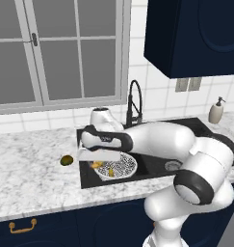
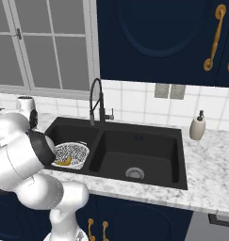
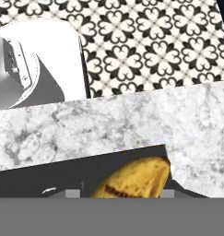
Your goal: Put the colander in the sink, put the banana, mango, banana in the colander, and turn on the sink faucet and pour water over the colander.
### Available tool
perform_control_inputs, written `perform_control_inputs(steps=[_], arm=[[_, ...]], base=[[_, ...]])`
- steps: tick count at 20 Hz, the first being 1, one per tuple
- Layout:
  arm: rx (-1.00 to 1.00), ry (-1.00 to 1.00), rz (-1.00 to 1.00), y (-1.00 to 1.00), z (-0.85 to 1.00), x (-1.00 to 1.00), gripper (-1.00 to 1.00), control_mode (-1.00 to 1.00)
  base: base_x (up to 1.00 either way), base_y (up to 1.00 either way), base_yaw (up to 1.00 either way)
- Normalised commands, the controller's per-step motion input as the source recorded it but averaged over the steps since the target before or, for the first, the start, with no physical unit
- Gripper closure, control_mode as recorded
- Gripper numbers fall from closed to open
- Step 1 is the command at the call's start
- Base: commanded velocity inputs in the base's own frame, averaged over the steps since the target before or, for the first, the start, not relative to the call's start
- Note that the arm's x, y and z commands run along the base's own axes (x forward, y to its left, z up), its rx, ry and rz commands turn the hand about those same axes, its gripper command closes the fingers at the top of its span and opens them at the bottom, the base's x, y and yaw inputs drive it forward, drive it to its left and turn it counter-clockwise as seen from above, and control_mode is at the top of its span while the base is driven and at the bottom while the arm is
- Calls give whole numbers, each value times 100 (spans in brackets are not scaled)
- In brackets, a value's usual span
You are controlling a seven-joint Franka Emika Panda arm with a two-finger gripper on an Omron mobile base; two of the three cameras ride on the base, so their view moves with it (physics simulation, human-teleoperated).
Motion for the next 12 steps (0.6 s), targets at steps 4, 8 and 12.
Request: perform_control_inputs(steps=[4, 8, 12], arm=[[-9, 10, -3, 0, -23, 59, 100, -100], [-13, 0, -7, -3, -32, 49, 100, -100], [-8, 0, -8, -24, -35, 47, 100, -100]], base=[[0, 0, 0], [0, 0, 0], [0, 0, 0]])
